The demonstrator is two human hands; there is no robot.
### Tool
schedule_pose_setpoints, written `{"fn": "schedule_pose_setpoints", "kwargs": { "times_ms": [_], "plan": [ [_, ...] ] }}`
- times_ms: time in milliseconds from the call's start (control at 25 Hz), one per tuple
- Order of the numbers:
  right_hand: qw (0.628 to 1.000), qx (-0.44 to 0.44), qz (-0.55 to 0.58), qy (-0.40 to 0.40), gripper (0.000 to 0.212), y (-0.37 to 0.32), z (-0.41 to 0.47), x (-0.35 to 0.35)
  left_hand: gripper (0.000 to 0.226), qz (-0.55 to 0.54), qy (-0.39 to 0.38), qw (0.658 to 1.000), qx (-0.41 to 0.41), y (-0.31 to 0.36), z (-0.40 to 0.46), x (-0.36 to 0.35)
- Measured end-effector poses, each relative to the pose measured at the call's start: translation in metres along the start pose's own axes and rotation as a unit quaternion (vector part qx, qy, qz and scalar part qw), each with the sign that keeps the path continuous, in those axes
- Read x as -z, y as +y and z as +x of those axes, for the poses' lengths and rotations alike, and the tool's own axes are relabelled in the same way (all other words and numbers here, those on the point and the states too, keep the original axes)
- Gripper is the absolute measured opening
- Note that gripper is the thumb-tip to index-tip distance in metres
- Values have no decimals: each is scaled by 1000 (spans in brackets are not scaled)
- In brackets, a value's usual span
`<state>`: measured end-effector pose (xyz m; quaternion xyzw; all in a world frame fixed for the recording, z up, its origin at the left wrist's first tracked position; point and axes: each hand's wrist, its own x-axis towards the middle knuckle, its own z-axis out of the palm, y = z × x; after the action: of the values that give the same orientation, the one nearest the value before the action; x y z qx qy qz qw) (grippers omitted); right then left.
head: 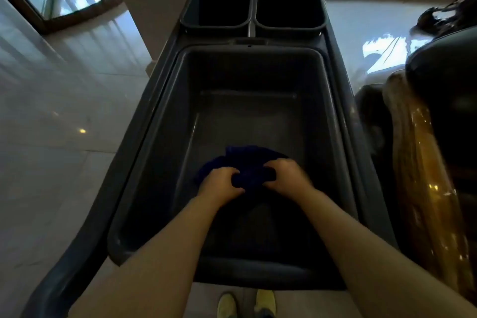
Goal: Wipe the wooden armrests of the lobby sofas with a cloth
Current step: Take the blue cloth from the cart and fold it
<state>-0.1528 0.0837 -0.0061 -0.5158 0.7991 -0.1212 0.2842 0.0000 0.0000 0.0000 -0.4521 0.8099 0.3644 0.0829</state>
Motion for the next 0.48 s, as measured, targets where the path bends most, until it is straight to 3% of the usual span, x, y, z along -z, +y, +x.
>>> {"fn": "schedule_pose_setpoints", "kwargs": {
  "times_ms": [120, 240, 480],
  "plan": [
    [999, -15, -5, 43, 37, 1, 1, -11, 32, -18, 65, 997, 35, 0, 1, -13],
    [995, -46, 61, 62, 23, 0, 1, -10, 28, -51, 70, 995, 45, -1, 3, -6],
    [981, -56, 151, 109, 12, -15, -9, 45, 18, -88, 85, 992, -13, 22, -9, 51]
  ]
}}
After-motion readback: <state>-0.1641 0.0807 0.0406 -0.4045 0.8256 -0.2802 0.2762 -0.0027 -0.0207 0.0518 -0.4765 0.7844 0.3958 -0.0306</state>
